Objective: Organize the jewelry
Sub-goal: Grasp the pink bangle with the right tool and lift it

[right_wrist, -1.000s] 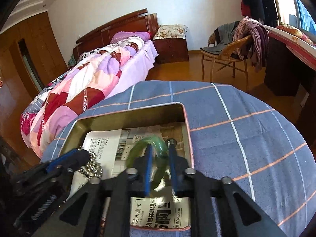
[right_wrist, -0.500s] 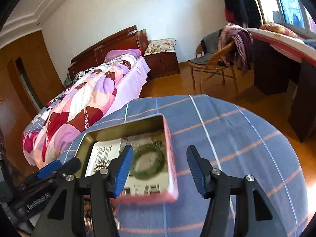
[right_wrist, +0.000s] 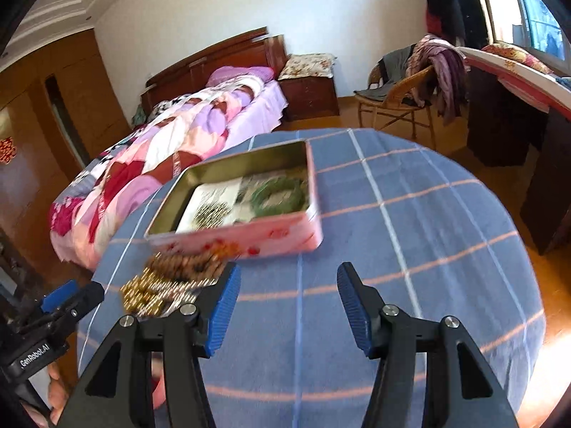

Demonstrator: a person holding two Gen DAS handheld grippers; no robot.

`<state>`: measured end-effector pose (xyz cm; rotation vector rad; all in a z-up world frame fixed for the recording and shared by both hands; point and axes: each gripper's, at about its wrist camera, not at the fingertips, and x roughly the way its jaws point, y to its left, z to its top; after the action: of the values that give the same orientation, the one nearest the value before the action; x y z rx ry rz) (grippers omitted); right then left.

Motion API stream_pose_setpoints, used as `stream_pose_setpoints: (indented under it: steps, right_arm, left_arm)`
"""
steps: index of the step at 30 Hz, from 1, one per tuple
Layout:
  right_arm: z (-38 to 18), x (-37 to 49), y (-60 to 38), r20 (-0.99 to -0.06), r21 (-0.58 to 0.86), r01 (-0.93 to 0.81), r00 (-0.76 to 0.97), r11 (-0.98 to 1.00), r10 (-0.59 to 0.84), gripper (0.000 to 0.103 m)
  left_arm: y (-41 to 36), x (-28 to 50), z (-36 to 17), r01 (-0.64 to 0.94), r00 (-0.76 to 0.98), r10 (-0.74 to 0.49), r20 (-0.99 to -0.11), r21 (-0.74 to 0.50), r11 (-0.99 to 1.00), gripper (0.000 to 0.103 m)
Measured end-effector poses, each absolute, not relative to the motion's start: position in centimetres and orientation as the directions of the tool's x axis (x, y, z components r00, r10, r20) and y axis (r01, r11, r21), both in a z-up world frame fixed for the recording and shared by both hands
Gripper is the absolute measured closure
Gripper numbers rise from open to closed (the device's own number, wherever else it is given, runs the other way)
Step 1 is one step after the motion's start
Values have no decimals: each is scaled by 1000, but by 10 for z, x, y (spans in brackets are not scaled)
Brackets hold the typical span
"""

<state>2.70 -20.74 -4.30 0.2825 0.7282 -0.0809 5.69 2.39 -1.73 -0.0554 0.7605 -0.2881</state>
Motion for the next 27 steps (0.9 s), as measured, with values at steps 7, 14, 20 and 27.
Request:
stream_pose_setpoints:
  steps: [7,14,20,27]
  right_arm:
    - [-49,9,-179,-678,268,58,720,962,145,46]
    - [-62,17,-149,-697,357,-43,653,933,297,46]
    - [-86,34,-118,-776,309,-76,556,948,298,60]
    - [-85,27,-125,-770,362,-86,534,928,349,91]
  left_arm:
    - [44,34,-31,212,684,-237,-690,-123,969,16]
    - [64,21,-42,188,679,-228,-698,-135,973,16]
    - [74,14,-40,172,696,-210,-686,-124,977,16]
    - [82,15,-47,157,687,-210,-696,-139,978,16]
